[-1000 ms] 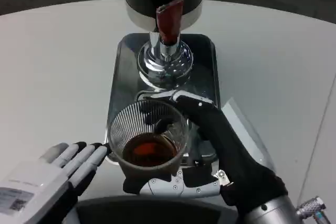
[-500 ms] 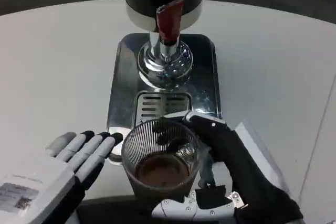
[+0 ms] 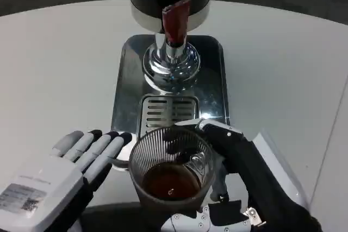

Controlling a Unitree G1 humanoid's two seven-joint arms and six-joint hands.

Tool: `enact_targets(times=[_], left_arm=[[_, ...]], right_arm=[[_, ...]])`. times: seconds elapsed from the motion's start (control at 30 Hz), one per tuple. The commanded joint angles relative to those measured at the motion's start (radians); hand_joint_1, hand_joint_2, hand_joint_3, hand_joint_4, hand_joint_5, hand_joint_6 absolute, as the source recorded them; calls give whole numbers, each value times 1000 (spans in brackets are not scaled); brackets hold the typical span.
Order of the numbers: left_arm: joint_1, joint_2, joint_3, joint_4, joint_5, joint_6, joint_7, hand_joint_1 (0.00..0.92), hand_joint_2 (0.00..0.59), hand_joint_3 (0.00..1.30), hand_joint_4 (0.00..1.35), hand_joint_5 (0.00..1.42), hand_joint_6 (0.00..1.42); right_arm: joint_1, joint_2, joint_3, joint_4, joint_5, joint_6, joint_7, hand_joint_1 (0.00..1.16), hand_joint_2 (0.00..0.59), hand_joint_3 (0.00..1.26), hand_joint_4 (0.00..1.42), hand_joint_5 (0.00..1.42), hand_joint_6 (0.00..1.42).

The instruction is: Grasp the cup under the faucet to collect the drink, then remove the cup.

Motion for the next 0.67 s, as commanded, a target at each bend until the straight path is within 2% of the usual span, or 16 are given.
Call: enact_targets(times=[0.03,0.67], left_arm=[[-17,-10,-10,4,15,20,16,0,61,0,0,0,0],[-29,-1,-28,2,4,52,0,0,62,0,0,0,0]], right_arm=[[0,8,-1,-24,10,-49,-25,1058,106,726,926,966,1329],[-27,4,-9,-11,15,-53,-17,1056,107,733,937,966,1329]])
